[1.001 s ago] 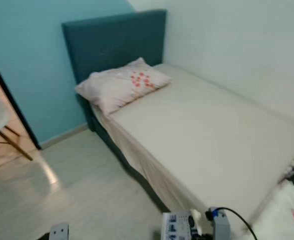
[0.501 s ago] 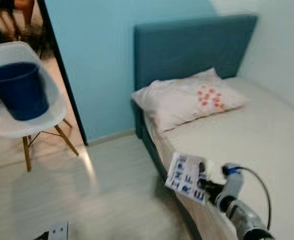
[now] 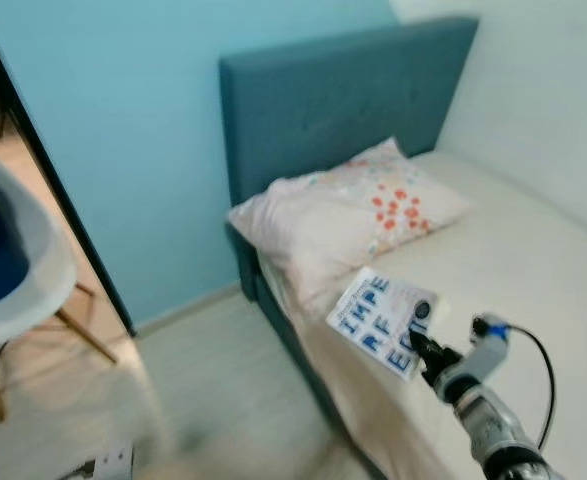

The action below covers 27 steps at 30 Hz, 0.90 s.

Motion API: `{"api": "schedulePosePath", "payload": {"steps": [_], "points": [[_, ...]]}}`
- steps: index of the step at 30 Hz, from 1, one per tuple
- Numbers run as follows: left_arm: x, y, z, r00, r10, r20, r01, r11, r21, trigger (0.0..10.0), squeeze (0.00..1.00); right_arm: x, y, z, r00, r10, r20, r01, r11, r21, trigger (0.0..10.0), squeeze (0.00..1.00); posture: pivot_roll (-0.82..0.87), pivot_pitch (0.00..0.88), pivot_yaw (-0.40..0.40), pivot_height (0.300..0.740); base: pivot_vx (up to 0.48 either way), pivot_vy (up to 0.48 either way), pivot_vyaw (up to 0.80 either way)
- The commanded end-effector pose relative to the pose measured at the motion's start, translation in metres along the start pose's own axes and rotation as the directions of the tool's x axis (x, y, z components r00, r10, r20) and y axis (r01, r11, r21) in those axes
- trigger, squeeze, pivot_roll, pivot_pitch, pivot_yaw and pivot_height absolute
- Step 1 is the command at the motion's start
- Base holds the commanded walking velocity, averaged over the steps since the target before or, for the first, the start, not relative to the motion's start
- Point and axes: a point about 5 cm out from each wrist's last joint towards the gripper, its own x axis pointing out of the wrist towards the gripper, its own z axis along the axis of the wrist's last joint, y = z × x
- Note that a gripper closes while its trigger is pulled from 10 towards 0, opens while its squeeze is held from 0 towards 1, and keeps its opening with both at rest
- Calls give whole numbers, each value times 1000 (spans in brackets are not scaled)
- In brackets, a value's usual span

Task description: Clean up the room

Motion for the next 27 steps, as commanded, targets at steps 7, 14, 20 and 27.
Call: {"api": "schedulePosePath", "payload": {"steps": [7, 14, 20, 27], "points": [[-3, 4, -20, 998, 17, -68, -16, 1000, 14, 10000, 0, -4, -2, -11, 1000, -27, -9, 28, 994, 103, 10000, 0, -86, 48, -42, 740, 426, 0, -205], [-3, 4, -19, 998, 19, -66, -18, 1000, 15, 10000, 0, -5, -3, -14, 1000, -23, -21, 25, 991, 128, 10000, 0, -89, 46, -41, 740, 141, 0, 0], [-2, 4, -18, 997, 33, -70, -33, 999, 6, 10000, 0, -5, 3, -22, 997, 60, -57, -49, 985, 168, 10000, 0, -93, 53, -41, 740, 0, -400, 0], [-1, 3, -9, 999, 41, -32, -41, 999, 3, 10000, 0, -6, 7, -30, 989, 93, -114, -70, 979, 190, 10000, 0, -89, 59, -47, 735, 0, 0, 0]]}}
